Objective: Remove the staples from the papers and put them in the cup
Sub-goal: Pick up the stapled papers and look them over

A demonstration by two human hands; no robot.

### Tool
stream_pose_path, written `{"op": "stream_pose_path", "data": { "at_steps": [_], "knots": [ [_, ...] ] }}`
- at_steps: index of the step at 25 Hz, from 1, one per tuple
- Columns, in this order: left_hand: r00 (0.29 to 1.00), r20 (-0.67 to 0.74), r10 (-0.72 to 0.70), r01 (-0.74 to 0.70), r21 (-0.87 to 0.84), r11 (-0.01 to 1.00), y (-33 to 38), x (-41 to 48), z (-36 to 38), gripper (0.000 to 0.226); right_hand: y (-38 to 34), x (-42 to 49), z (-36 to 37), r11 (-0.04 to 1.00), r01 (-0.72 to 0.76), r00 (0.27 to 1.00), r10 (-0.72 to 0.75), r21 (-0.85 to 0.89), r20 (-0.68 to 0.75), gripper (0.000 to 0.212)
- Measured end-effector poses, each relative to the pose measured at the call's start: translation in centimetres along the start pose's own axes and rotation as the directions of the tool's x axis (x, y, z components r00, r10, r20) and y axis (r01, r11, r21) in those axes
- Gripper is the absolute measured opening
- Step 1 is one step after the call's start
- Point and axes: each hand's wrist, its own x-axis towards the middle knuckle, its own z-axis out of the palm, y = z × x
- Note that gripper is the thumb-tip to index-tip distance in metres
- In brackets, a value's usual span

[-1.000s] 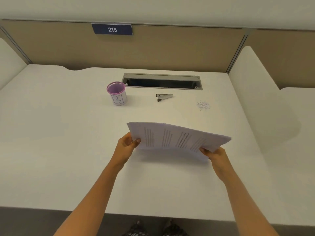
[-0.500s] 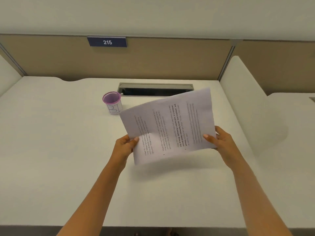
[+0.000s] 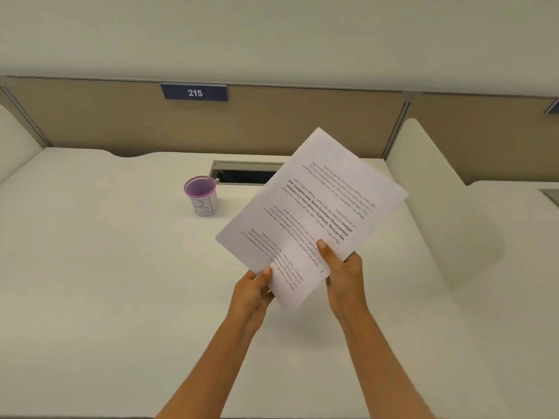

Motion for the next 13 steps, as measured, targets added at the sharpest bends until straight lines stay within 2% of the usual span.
{"op": "stream_pose_path", "data": {
  "at_steps": [3, 5, 7, 9, 10, 11, 13],
  "knots": [
    [0.999, 0.040, -0.017, 0.015, 0.040, 0.999, 0.2, -0.2, -1.1, 0.022, -0.3, 0.4, 0.2, 0.995, -0.021, 0.995, 0.012, -0.093, -0.103, 0.026],
    [0.996, -0.017, 0.090, -0.087, 0.141, 0.986, 2.4, 0.1, -2.6, 0.020, -1.3, 0.9, -0.7, 0.983, -0.021, 0.997, 0.006, -0.182, -0.083, 0.026],
    [0.971, -0.043, 0.235, -0.211, 0.311, 0.927, 6.1, 0.5, -4.0, 0.033, -2.4, 1.4, -1.9, 0.959, 0.025, 1.000, -0.026, -0.281, -0.001, 0.024],
    [0.946, 0.115, 0.304, -0.321, 0.490, 0.811, 9.9, 0.3, -3.5, 0.054, -3.3, 1.7, -3.0, 0.935, 0.060, 0.994, -0.024, -0.349, 0.107, 0.023],
    [0.933, 0.223, 0.284, -0.361, 0.557, 0.748, 11.2, 0.2, -2.5, 0.059, -3.4, 1.9, -3.4, 0.927, 0.063, 0.988, -0.006, -0.370, 0.153, 0.023],
    [0.915, 0.319, 0.248, -0.395, 0.582, 0.711, 11.8, 0.0, -1.3, 0.057, -3.5, 1.9, -3.7, 0.922, 0.061, 0.982, 0.012, -0.382, 0.187, 0.023],
    [0.878, 0.420, 0.230, -0.444, 0.532, 0.721, 11.5, -0.3, 1.0, 0.038, -3.5, 2.0, -4.0, 0.918, 0.062, 0.975, 0.028, -0.392, 0.220, 0.022]
  ]
}}
